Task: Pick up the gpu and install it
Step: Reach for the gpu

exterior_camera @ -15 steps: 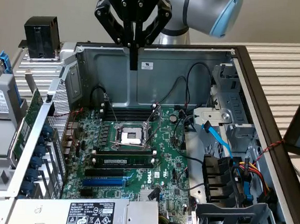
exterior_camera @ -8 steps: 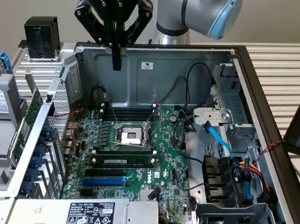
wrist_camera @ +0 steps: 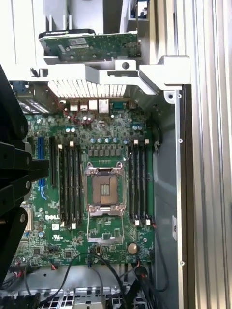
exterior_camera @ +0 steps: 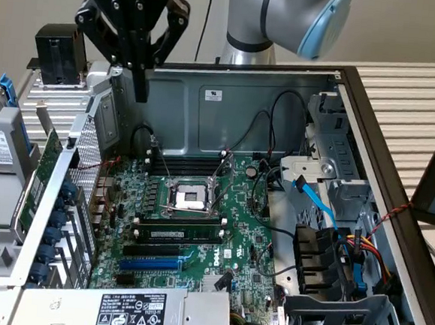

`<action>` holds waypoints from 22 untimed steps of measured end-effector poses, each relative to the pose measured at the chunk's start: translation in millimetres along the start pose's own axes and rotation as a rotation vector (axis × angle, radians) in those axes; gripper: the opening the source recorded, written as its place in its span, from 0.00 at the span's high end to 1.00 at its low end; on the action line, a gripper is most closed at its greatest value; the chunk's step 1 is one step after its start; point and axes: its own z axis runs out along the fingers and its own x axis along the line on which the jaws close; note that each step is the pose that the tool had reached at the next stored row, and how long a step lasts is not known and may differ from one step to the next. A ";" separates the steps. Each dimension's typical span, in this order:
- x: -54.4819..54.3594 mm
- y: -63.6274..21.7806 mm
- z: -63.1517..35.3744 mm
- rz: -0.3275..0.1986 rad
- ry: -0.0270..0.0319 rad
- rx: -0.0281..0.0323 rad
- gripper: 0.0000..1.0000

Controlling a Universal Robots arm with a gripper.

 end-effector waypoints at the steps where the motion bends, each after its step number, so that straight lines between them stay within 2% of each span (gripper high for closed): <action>1: 4.5 -0.3 0.0 0.000 0.0001 -0.0002 0.89; 11: 46.9 -3.4 0.7 0.000 0.0064 -0.0025 0.89; 16: 69.7 -5.1 2.3 0.000 0.0068 -0.0042 0.89; 22: 97.0 -7.3 8.7 0.000 0.0068 -0.0042 0.89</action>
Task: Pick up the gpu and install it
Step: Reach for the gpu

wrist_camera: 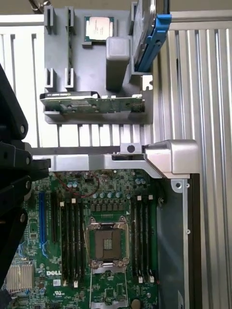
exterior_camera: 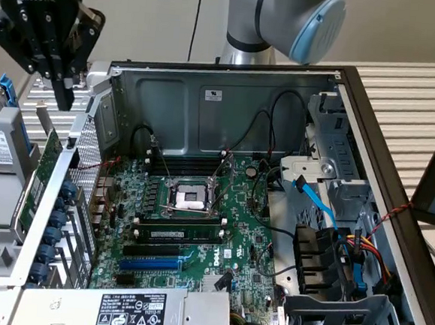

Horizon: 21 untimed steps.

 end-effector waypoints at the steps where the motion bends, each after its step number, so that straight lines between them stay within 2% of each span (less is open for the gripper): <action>1: 4.6 -0.3 1.0 0.000 0.0001 0.0000 0.89; 12: 55.0 -4.3 6.7 0.000 0.0014 -0.0006 0.89; 15: 68.3 -5.2 6.5 0.000 0.0049 -0.0033 0.89; 19: 86.5 -6.5 6.1 0.001 0.0106 -0.0108 0.89; 21: 95.9 -7.1 6.0 0.001 0.0134 -0.0125 0.89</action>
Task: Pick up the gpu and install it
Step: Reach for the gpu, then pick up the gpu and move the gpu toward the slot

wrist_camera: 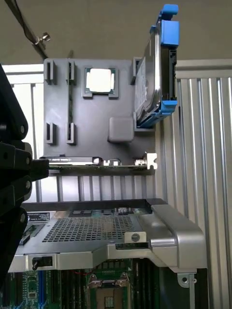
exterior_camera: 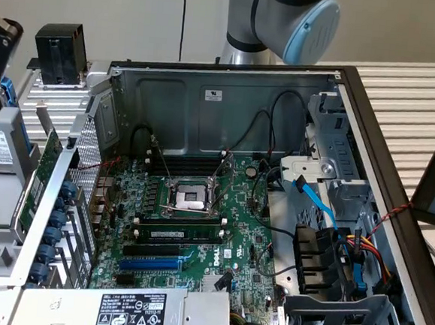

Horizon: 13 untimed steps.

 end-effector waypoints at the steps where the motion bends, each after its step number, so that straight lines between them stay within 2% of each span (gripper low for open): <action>1: 4.6 -0.3 -0.1 0.000 0.0016 -0.0003 0.89; 4: 17.9 1.3 0.1 0.000 0.0031 -0.0003 0.89; 7: 26.7 9.1 0.6 0.000 0.0030 -0.0004 0.89; 13: 28.2 10.0 0.6 0.000 0.0035 -0.0002 0.89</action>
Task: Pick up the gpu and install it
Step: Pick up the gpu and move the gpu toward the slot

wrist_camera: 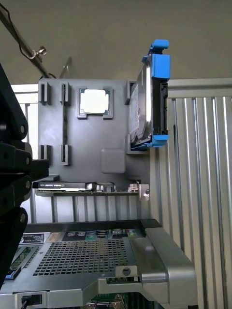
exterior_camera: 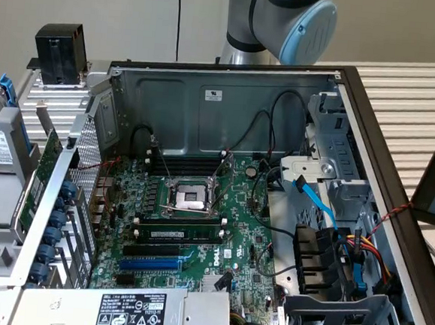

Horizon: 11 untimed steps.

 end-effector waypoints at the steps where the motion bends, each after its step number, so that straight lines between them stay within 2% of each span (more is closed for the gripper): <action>1: 0.1 0.0 0.0 0.000 0.0000 0.0000 0.89; 6: 0.3 -0.1 0.0 0.000 -0.0010 0.0000 0.89; 11: 0.6 -0.1 0.1 0.000 -0.0046 -0.0004 0.89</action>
